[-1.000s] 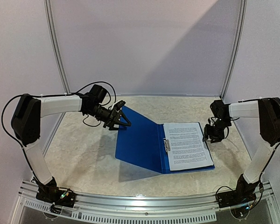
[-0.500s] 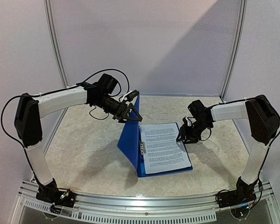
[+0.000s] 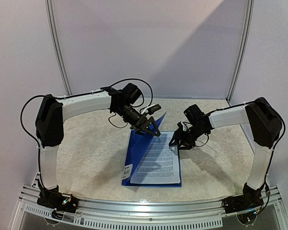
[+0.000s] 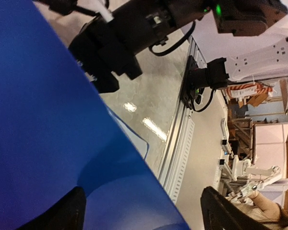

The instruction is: Put the files into the folder

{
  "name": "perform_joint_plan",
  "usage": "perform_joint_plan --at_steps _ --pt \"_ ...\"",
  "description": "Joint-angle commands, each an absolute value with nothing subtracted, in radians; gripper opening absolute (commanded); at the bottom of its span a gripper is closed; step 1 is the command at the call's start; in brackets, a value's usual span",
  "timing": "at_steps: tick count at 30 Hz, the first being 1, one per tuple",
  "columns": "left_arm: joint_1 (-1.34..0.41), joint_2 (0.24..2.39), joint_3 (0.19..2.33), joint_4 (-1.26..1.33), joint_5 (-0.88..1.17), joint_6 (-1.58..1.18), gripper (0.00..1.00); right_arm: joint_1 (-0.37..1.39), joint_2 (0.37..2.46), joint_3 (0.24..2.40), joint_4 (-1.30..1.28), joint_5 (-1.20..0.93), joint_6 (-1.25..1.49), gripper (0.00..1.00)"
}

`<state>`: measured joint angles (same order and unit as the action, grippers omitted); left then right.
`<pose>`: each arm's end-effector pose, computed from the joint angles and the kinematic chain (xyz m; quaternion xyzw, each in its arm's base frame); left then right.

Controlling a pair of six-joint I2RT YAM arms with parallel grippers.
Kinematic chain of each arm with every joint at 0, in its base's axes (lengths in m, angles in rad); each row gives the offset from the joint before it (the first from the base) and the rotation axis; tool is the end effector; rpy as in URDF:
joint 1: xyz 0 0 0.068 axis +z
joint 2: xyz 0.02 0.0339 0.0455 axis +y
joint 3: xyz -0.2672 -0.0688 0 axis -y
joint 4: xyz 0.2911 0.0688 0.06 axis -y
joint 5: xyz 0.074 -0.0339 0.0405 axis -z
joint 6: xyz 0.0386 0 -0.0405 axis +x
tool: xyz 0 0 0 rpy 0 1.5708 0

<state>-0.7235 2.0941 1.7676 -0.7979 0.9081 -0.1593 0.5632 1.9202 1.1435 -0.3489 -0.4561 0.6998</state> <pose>0.3476 -0.3477 0.2202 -0.3372 -0.8147 0.4717 0.0029 0.3359 0.2322 0.1052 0.0150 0.9513 0.3049 0.0434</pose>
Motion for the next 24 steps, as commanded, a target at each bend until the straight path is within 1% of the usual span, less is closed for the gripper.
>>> perform_joint_plan --at_steps 1,6,11,13,16,19,21,24 --pt "-0.742 2.093 1.848 -0.847 0.859 -0.111 0.88 0.574 1.933 1.161 -0.395 -0.402 0.705 0.54" --pt "-0.742 2.086 1.872 -0.865 0.845 -0.128 0.91 0.574 1.934 1.162 -0.421 -0.374 0.694 0.55" --pt "-0.712 2.078 1.872 -0.925 0.843 -0.102 0.89 0.566 1.923 1.200 -0.529 -0.276 0.665 0.55" --pt "-0.677 2.070 1.862 -0.951 0.842 -0.089 0.86 0.556 1.904 1.222 -0.607 -0.191 0.641 0.55" --pt "-0.623 2.037 1.823 -0.981 0.802 -0.049 0.84 0.547 1.854 1.269 -0.742 0.007 0.599 0.55" --pt "-0.579 1.988 1.756 -0.986 0.749 -0.005 0.83 0.556 1.812 1.323 -0.849 0.158 0.560 0.51" --pt "-0.550 1.955 1.711 -0.983 0.749 0.000 0.83 0.591 1.797 1.353 -0.857 0.172 0.524 0.49" --pt "-0.497 1.912 1.667 -0.995 0.746 0.042 0.83 0.666 1.801 1.371 -0.780 0.064 0.456 0.49"
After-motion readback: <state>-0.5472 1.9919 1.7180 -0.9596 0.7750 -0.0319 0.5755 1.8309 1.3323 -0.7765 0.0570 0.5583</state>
